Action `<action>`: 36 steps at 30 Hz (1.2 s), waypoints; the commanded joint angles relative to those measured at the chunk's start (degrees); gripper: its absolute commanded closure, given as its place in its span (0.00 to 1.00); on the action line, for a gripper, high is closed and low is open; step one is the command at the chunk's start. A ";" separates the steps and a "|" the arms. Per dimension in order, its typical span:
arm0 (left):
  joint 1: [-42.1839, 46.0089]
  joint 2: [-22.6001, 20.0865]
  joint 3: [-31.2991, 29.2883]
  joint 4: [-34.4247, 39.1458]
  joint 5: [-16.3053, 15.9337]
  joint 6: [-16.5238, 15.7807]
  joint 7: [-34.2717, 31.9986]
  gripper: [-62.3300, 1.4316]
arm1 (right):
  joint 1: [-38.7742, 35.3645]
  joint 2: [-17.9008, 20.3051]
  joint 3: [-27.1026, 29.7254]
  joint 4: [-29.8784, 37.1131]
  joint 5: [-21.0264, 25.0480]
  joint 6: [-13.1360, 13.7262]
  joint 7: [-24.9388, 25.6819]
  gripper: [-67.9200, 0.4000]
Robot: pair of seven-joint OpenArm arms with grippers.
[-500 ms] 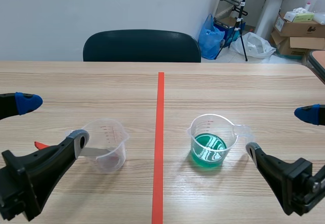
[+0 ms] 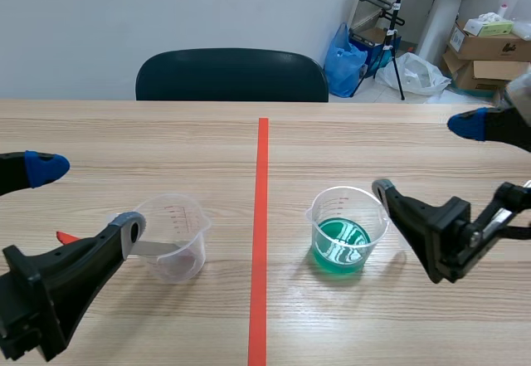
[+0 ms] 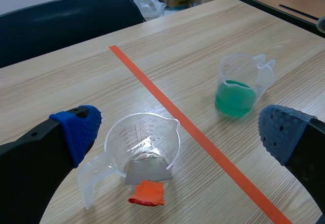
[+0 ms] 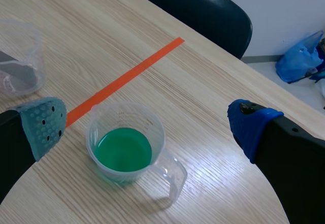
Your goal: Do the redox reaction experiment
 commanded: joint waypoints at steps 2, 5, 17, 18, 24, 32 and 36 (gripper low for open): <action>-0.15 0.11 -0.48 0.98 -0.55 -0.09 -0.81 0.00 | 2.93 0.63 -1.81 1.01 0.37 0.04 0.26 0.00; -0.15 0.11 -0.48 0.98 -0.55 -0.09 -0.81 0.00 | 5.60 0.63 -4.20 1.01 0.35 0.22 -0.72 0.00; 0.31 0.13 -0.85 0.98 2.36 0.37 -0.83 0.00 | 14.34 0.61 -15.10 0.98 0.37 0.20 -5.57 0.00; 0.74 0.13 -1.22 0.98 2.32 0.70 -0.83 0.00 | 14.88 0.61 -15.93 0.98 0.37 0.20 -6.23 0.00; 6.71 0.13 -6.08 0.98 2.27 2.54 -3.67 0.00 | 17.51 0.61 -19.91 0.85 0.37 0.20 -7.26 0.00; 20.04 0.59 -13.03 0.98 4.44 2.78 -10.23 0.00 | 19.74 0.59 -23.54 0.79 0.37 0.22 -7.91 0.00; 26.93 2.38 -15.63 0.96 6.75 3.93 -13.35 0.00 | 21.59 0.59 -26.51 0.66 0.39 0.22 -8.74 0.00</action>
